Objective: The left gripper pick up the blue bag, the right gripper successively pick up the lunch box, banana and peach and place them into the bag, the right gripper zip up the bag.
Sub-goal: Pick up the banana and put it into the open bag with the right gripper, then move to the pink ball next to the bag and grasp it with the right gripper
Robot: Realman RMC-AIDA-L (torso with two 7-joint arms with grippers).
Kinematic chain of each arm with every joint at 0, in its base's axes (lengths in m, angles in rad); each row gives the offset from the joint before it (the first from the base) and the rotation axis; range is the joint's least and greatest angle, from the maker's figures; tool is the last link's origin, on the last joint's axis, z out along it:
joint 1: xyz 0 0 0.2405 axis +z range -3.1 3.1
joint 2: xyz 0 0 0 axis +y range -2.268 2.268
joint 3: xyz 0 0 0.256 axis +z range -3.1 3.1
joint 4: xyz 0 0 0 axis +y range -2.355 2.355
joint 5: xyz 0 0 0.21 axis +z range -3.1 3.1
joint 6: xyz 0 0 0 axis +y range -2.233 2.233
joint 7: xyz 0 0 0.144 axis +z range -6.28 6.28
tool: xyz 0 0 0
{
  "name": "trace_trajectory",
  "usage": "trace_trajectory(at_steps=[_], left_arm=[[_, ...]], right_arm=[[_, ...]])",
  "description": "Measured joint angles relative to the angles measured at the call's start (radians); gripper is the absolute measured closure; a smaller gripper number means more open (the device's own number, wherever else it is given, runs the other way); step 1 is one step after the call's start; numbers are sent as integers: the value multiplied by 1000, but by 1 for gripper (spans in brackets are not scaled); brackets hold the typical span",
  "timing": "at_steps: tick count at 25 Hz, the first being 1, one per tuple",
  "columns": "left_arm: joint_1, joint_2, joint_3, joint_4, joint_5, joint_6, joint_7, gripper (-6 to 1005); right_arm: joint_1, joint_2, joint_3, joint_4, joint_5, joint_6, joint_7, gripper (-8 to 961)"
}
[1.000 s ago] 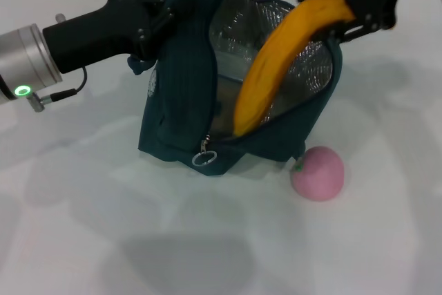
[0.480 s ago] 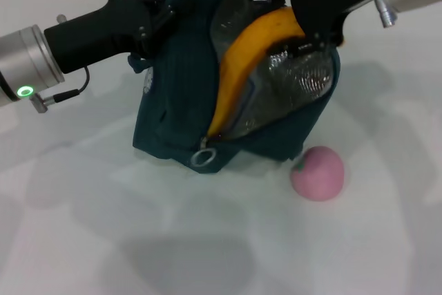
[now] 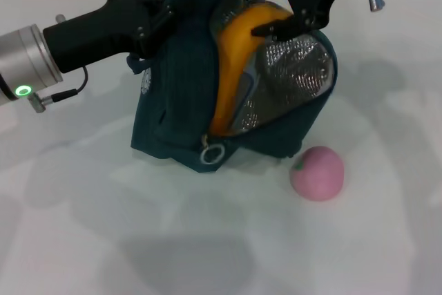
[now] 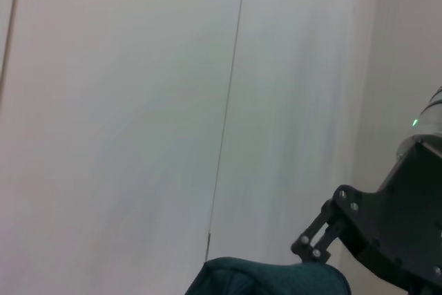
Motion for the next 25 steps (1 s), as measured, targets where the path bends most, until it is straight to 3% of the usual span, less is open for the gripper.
trace_trajectory(at_steps=[6,13,15,21,25], left_arm=[[2,3,0,0,0,0,-3,965],[4,4,0,0,-8,0,-7,965],[4,3,0,0,-9,0,-5,964],[5,-4,0,0,-14,0,8,964],[25,-6,0,0,-41,-1,12,965]], right_arm=[[-60,0,8,-38,39,47,1,314],[-320,-7,110,-138,348,99,-45,163],[-413,-7,150,-112,439,53,-78,126],[-609,-5,159,14,556,-52,-156,134],[-647,-5,165,197,572,-129,-240,136]])
